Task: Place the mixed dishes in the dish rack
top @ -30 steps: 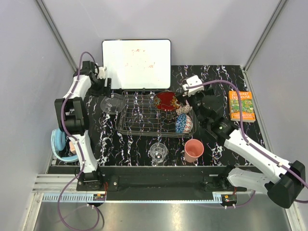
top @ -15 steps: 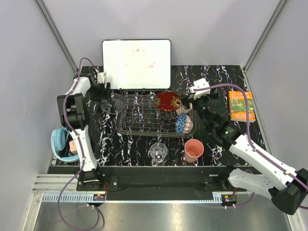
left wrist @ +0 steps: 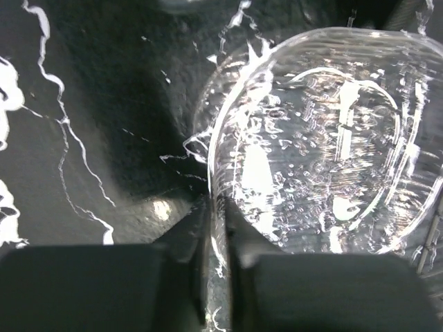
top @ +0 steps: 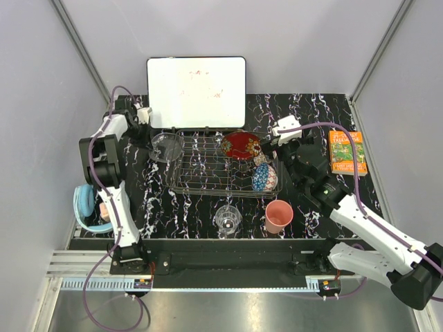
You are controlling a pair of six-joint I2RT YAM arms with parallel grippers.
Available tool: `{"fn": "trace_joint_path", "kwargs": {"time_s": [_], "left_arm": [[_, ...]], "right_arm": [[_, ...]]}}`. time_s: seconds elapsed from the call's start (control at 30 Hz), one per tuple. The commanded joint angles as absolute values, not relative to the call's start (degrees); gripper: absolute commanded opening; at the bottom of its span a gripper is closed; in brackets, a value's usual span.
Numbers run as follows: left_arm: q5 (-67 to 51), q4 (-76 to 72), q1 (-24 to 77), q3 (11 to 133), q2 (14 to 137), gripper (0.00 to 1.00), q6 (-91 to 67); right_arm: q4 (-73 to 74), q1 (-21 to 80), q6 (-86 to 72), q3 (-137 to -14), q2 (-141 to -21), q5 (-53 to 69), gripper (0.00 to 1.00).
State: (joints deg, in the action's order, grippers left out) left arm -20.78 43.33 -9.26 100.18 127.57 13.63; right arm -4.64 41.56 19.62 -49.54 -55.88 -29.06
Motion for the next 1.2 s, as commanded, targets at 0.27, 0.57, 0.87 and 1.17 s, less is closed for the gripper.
{"fn": "trace_joint_path", "kwargs": {"time_s": [0.27,0.57,0.87,1.17], "left_arm": [[-23.4,51.1,-10.3,92.4,115.3,0.0,16.4],[-14.9,55.2,-10.3,93.1,94.4,0.0,17.8],[-0.7,57.2,3.0,96.0,78.1,0.0,24.1],[21.0,50.5,36.6,89.2,72.4,0.0,33.2]], "right_arm": [[-5.5,41.4,17.2,-48.4,-52.7,-29.1,0.98],[-5.5,41.4,15.7,-47.1,-51.3,-28.0,0.98],[-5.4,41.4,12.7,-48.0,-49.3,-29.2,0.98],[-4.7,41.4,7.6,-47.5,-44.0,-35.0,1.0]]}}
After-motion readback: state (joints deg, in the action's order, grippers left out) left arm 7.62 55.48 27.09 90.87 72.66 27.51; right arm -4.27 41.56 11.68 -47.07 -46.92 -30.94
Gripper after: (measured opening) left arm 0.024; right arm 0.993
